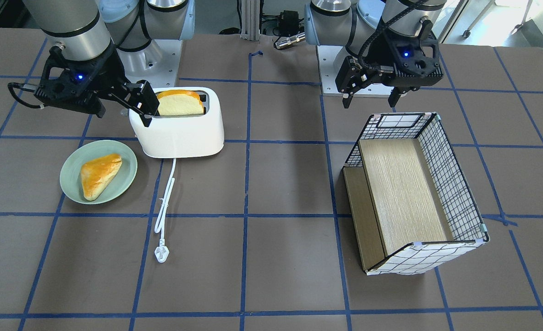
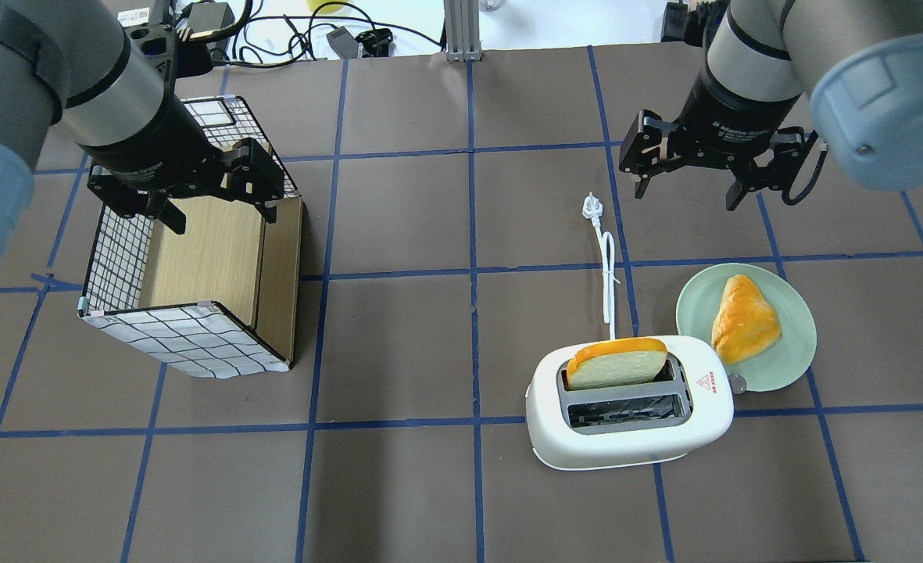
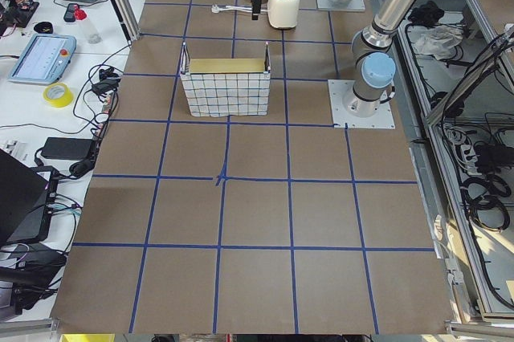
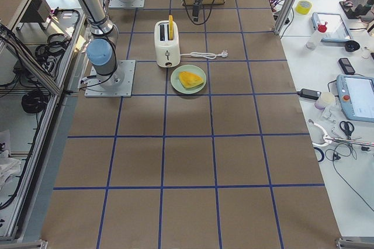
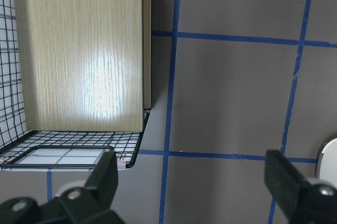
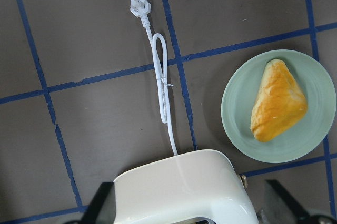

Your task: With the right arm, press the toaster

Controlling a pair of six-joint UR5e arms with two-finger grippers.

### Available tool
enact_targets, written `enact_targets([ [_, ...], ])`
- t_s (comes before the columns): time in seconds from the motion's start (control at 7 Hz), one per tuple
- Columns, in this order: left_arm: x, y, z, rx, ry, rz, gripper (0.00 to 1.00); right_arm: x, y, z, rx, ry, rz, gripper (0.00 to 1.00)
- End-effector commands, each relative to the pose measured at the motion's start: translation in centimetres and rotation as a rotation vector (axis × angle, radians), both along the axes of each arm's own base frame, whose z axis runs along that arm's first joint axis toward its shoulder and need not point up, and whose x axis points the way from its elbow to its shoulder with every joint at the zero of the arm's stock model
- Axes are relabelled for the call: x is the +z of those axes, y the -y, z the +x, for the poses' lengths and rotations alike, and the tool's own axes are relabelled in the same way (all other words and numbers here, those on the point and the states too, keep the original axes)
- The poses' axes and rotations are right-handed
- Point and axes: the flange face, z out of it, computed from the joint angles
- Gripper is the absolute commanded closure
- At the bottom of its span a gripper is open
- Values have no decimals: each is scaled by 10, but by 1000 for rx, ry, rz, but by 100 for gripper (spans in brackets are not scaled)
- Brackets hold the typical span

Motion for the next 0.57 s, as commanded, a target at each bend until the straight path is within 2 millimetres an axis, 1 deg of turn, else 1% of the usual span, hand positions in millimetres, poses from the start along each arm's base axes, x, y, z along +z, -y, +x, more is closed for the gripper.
enact_targets([
  [0.0,0,0,0,0,0,-1,0,0,0,-1,-1,-1,-1,0],
  [0.43,0,0,0,0,0,1,0,-4,0,-1,-4,-4,6,0],
])
